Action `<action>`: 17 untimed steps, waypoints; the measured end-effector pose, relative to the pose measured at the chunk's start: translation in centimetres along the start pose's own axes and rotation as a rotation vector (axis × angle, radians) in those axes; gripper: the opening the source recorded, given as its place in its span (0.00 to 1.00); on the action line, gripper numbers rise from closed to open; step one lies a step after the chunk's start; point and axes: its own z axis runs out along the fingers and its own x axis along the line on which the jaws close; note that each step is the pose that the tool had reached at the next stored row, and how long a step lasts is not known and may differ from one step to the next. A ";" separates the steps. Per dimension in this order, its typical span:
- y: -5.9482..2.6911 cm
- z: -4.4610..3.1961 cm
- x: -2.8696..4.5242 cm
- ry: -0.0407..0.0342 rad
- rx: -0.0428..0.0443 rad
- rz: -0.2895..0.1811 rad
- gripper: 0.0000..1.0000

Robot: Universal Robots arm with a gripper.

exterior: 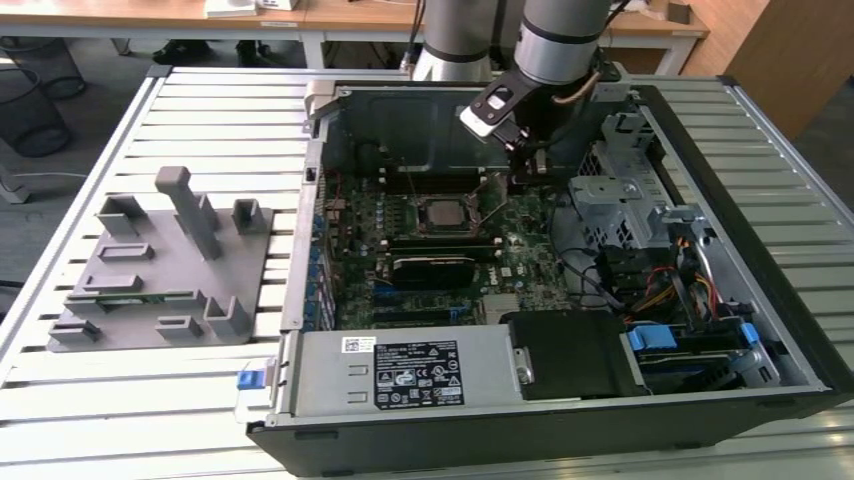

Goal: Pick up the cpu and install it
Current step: 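Close the cpu cover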

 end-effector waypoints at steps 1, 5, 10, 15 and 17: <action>-0.04 -0.04 0.03 -0.0001 0.0004 0.000 0.11; -0.18 -0.09 0.11 -0.0001 0.0016 -0.003 0.11; -0.43 -0.09 0.25 -0.0001 0.0021 -0.008 0.11; -0.93 -0.07 0.29 0.0000 0.0021 -0.011 0.11; -1.09 -0.07 0.30 -0.0001 0.0021 -0.011 0.11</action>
